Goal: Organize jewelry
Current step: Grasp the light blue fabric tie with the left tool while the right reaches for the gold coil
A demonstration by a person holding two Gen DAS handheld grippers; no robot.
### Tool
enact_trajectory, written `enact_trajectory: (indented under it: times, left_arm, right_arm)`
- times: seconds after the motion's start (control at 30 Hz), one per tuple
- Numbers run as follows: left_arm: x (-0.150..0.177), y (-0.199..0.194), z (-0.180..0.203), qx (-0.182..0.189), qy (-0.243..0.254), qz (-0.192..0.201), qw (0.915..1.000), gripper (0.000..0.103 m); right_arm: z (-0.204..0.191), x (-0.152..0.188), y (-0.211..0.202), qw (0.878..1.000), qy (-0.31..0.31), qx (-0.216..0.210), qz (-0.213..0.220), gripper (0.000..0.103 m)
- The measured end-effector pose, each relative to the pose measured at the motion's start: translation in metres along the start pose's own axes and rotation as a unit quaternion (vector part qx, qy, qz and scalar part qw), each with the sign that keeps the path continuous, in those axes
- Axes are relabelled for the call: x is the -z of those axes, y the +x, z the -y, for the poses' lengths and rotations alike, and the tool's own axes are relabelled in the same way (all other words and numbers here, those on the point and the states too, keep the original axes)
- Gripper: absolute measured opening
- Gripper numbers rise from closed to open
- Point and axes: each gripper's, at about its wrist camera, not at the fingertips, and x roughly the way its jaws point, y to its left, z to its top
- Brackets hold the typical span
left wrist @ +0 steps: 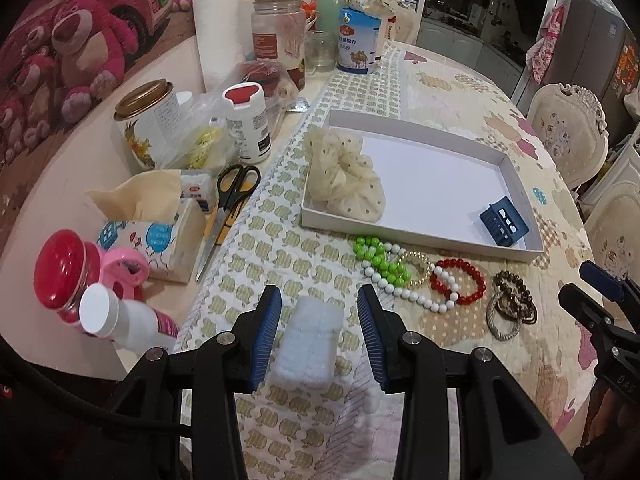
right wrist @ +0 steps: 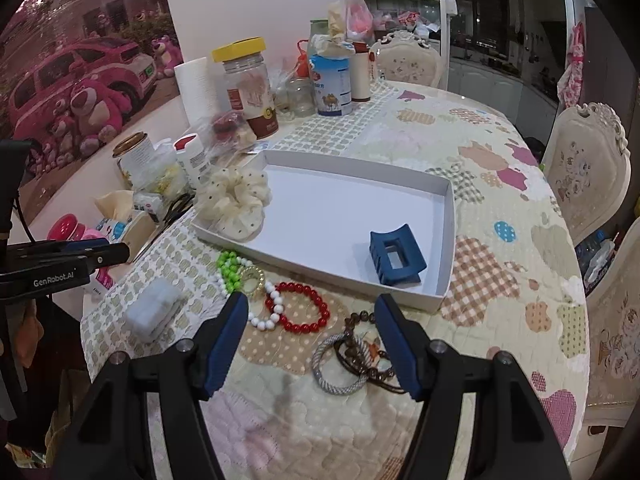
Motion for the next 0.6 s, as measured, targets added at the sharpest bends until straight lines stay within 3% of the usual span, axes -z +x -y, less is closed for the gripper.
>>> enact_trajectory:
  times: [0.23, 0.6]
  left_arm:
    - [0.009, 0.002, -0.010, 0.014, -0.021, -0.015, 0.9996, 0.039]
    - [0.029, 0.028, -0.032, 0.046, -0.069, -0.067, 0.9943, 0.039]
  right_arm:
    - [0.005, 0.008, -0.004, 1.000, 0.002, 0.005, -0.002, 0.069]
    - [0.036, 0.041, 0.012, 0.999, 0.028, 0.011, -0.042, 0.069]
